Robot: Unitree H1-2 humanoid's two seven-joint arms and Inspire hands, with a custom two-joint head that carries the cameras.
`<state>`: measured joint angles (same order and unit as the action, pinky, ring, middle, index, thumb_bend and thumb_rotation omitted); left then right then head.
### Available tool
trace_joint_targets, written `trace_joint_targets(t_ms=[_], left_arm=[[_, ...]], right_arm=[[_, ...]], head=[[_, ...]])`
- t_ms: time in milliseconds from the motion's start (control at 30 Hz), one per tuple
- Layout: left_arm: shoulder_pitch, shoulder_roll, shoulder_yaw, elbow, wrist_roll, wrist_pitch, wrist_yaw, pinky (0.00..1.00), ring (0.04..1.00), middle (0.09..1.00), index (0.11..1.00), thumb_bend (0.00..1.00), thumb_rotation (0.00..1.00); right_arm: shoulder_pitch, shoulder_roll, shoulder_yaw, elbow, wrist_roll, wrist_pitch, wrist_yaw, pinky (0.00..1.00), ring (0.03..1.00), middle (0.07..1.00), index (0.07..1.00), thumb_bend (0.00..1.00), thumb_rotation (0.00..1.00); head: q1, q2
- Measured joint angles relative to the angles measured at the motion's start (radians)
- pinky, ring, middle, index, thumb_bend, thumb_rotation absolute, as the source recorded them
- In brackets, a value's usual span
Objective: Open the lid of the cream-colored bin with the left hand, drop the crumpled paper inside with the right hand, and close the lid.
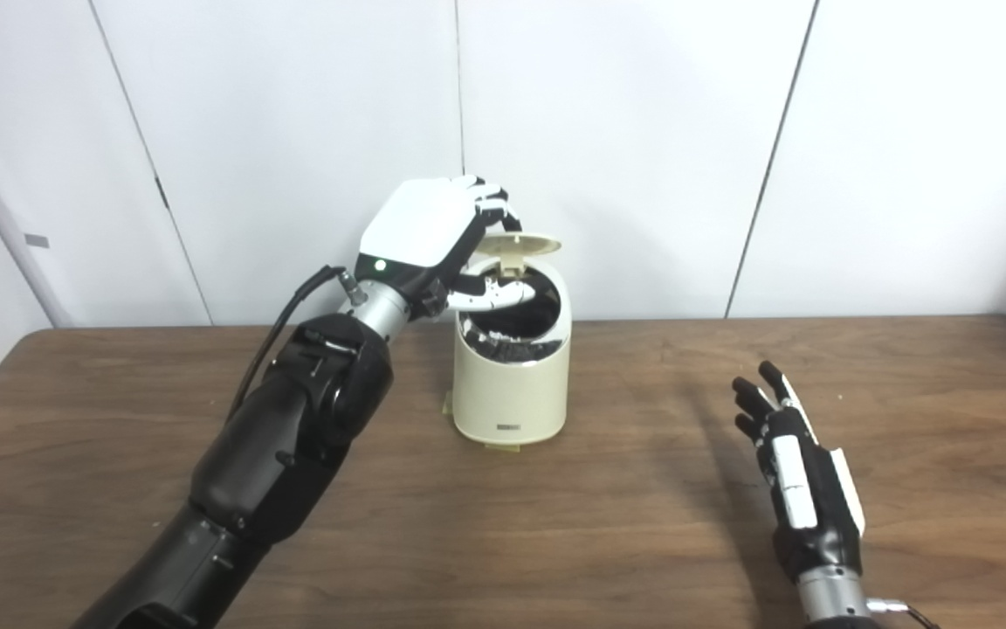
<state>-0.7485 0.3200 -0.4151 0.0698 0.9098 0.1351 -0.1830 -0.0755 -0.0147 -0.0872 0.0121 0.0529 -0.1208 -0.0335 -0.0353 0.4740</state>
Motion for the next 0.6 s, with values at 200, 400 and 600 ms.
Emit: trace_joint_targets(t_ms=[200, 400, 600], left_arm=[[0.0, -0.001, 0.007, -0.001, 0.0, -0.007, -0.027, 0.87, 0.925, 0.876, 0.735, 0.63, 0.75], [0.002, -0.001, 0.017, -0.006, -0.005, -0.016, -0.047, 0.84, 0.927, 0.882, 0.712, 0.64, 0.77], [0.029, 0.0, 0.027, -0.04, -0.012, -0.029, -0.069, 0.84, 0.924, 0.874, 0.692, 0.65, 0.74]], right_arm=[[-0.002, 0.0, -0.002, 0.003, 0.002, 0.0, -0.001, 0.91, 0.921, 0.886, 0.951, 0.56, 0.9], [-0.002, 0.0, -0.003, 0.003, 0.002, 0.0, -0.002, 0.91, 0.92, 0.883, 0.949, 0.56, 0.9], [-0.004, 0.003, -0.01, 0.001, 0.005, 0.011, -0.017, 0.9, 0.917, 0.874, 0.928, 0.57, 0.87]], head=[[-0.005, 0.003], [-0.008, 0.015], [-0.018, 0.023]])
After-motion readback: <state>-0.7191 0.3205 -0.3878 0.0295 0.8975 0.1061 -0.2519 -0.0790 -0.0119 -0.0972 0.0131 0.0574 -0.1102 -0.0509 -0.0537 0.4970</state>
